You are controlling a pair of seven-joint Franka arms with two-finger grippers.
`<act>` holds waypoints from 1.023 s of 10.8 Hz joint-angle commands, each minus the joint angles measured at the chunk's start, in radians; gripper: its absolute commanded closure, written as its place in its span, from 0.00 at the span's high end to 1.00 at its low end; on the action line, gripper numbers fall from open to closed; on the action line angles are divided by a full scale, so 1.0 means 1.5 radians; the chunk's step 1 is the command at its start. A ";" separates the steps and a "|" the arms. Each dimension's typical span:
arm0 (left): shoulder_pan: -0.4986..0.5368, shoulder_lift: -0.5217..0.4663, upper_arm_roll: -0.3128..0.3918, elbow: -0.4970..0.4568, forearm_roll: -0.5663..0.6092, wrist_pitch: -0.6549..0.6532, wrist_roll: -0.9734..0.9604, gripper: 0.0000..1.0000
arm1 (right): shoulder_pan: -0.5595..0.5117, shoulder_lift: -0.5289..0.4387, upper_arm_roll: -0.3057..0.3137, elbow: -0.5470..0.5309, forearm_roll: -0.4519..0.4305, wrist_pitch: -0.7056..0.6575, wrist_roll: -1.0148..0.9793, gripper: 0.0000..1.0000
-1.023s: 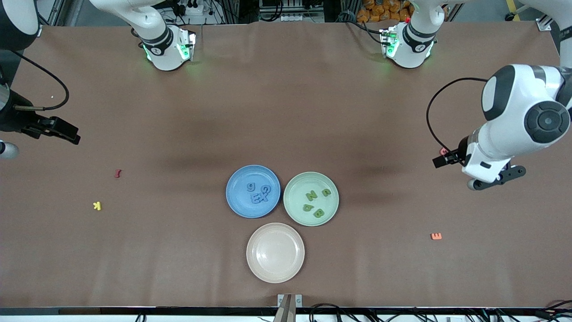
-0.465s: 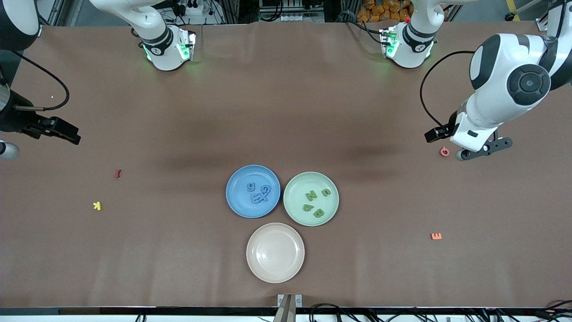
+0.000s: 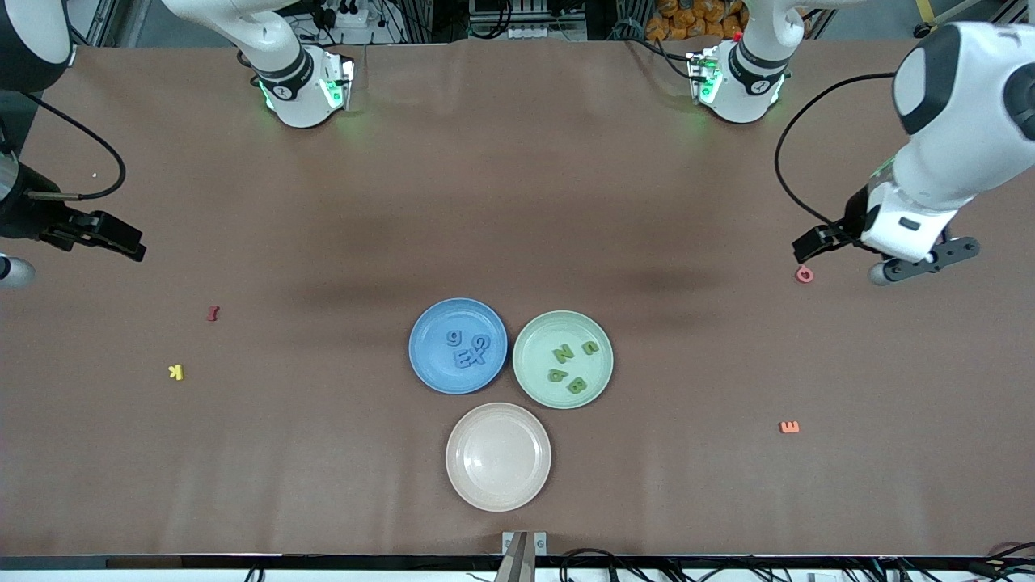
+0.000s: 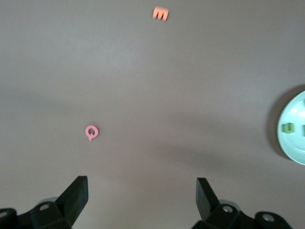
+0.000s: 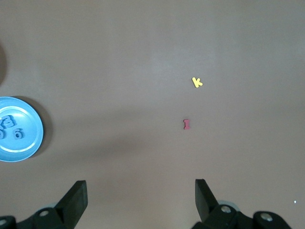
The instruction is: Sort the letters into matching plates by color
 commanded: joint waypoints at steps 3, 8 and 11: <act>-0.004 -0.010 0.020 0.169 -0.014 -0.168 0.129 1.00 | 0.002 -0.002 0.001 -0.002 -0.012 0.002 0.005 1.00; -0.005 -0.010 0.022 0.250 0.009 -0.218 0.138 1.00 | 0.002 -0.002 0.001 -0.002 -0.012 0.003 0.006 1.00; -0.003 -0.007 0.015 0.270 0.009 -0.221 0.180 1.00 | 0.002 -0.002 0.001 -0.003 -0.012 0.003 0.005 1.00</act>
